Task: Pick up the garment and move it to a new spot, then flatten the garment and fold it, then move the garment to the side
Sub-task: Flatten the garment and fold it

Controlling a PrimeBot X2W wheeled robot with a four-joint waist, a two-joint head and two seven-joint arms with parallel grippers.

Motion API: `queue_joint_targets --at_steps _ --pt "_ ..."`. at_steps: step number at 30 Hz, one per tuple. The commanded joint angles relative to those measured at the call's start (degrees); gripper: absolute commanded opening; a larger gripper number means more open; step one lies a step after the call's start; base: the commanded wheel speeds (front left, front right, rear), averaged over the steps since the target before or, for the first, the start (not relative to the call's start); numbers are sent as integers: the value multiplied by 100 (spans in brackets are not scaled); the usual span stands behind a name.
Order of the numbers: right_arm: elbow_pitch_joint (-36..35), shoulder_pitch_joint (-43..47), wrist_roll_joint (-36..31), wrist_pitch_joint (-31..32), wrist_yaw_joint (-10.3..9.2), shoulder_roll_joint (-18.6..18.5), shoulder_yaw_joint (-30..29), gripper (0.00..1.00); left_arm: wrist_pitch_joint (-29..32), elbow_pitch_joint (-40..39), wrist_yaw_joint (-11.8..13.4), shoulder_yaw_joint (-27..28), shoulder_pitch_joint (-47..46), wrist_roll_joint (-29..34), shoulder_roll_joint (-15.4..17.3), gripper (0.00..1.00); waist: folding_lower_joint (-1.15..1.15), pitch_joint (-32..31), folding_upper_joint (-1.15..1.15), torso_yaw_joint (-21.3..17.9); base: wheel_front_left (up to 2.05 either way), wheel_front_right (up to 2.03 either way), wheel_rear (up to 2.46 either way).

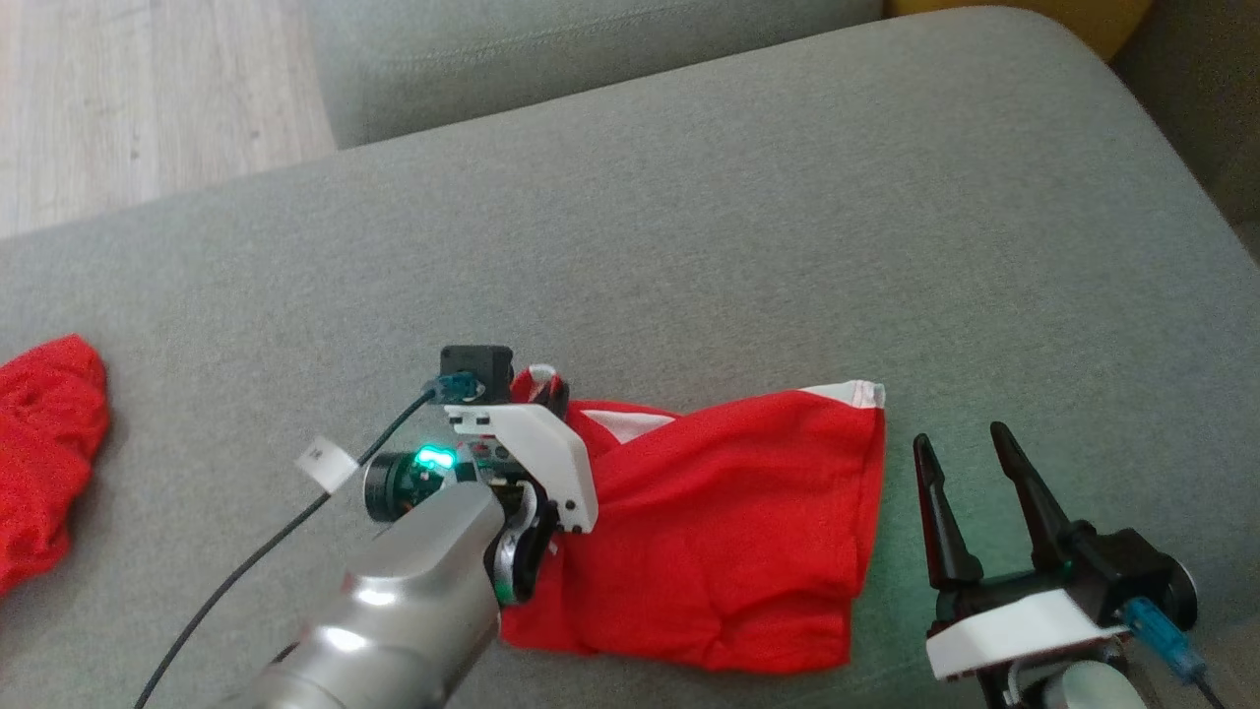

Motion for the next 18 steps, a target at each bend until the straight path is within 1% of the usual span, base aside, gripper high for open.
queue_joint_targets --at_steps 1,5,7,9,14,16,18 --pt "-163 -184 -11 -22 37 -38 144 100 -273 -112 -112 121 -431 32 44 0 -1 -93 0 -79 0 0 0" --pt "-147 -93 21 -22 37 -38 143 100 -685 -255 -469 186 -848 -105 44 0 -1 -303 0 -191 0 0 0" --pt "-143 -39 31 -22 37 -38 146 100 -831 -390 -650 268 -1176 -213 44 0 -1 -418 0 -232 0 0 0" --pt "-156 -4 41 -22 37 -38 137 100 -932 -518 -778 352 -1559 -287 44 0 -1 -489 0 -250 0 0 0" --pt "-210 43 79 -22 37 -38 71 100 -1167 -700 -1036 490 -2345 -201 78 0 -1 -551 0 -189 0 0 0" --pt "-226 67 104 -22 37 -38 40 100 -1186 -817 -1124 511 -2378 -207 166 0 -1 -563 0 -148 0 0 0" --pt "-250 98 140 -22 37 -38 8 100 -1164 -984 -1169 427 -2193 -179 299 0 -1 -565 0 -88 0 0 0"
